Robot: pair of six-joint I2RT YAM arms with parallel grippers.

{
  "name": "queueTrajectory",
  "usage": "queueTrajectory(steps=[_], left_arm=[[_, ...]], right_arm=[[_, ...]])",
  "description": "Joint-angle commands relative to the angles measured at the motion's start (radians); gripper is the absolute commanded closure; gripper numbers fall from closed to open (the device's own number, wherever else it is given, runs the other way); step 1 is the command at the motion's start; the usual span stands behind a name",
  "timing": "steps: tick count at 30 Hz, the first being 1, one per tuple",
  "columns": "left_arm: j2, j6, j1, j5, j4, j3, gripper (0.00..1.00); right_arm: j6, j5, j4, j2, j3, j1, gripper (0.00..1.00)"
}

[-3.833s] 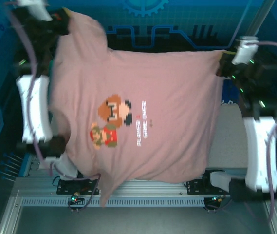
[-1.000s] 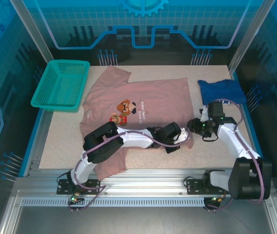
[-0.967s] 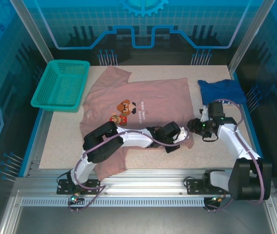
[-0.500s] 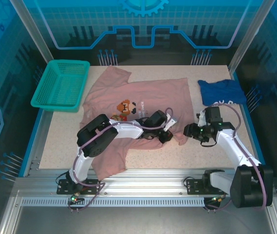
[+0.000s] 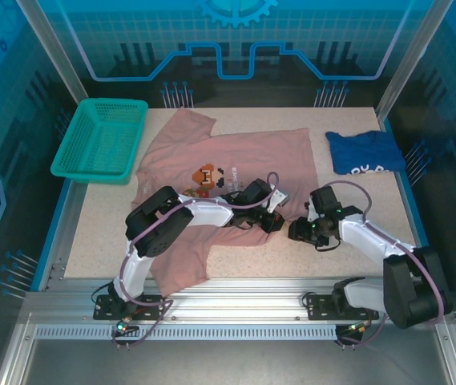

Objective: Fold the inside-out t-shirt

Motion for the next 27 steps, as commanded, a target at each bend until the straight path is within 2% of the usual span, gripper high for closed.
queueTrajectory(steps=[1, 6, 11, 17, 21, 27], left_arm=[[-0.031, -0.011, 0.001, 0.034, 0.023, -0.011, 1.00], [-0.031, -0.011, 0.000, 0.039, 0.023, -0.011, 1.00], [-0.034, -0.009, 0.000, 0.041, 0.023, -0.013, 1.00], [-0.040, -0.008, 0.002, 0.039, 0.027, -0.024, 1.00], [-0.040, -0.008, 0.005, 0.039, 0.029, -0.028, 1.00], [-0.044, -0.008, 0.006, 0.046, 0.044, -0.041, 1.00]], right_arm=[[0.028, 0.091, 0.035, 0.030, 0.004, 0.037, 0.53], [0.035, 0.156, 0.057, 0.069, 0.017, 0.068, 0.57], [0.055, 0.198, 0.060, 0.098, 0.038, 0.086, 0.73], [0.061, 0.267, 0.023, 0.062, 0.052, 0.091, 0.91], [0.052, 0.307, -0.037, 0.014, 0.069, 0.084, 0.96], [0.025, 0.309, -0.112, -0.053, 0.081, 0.022, 0.95]])
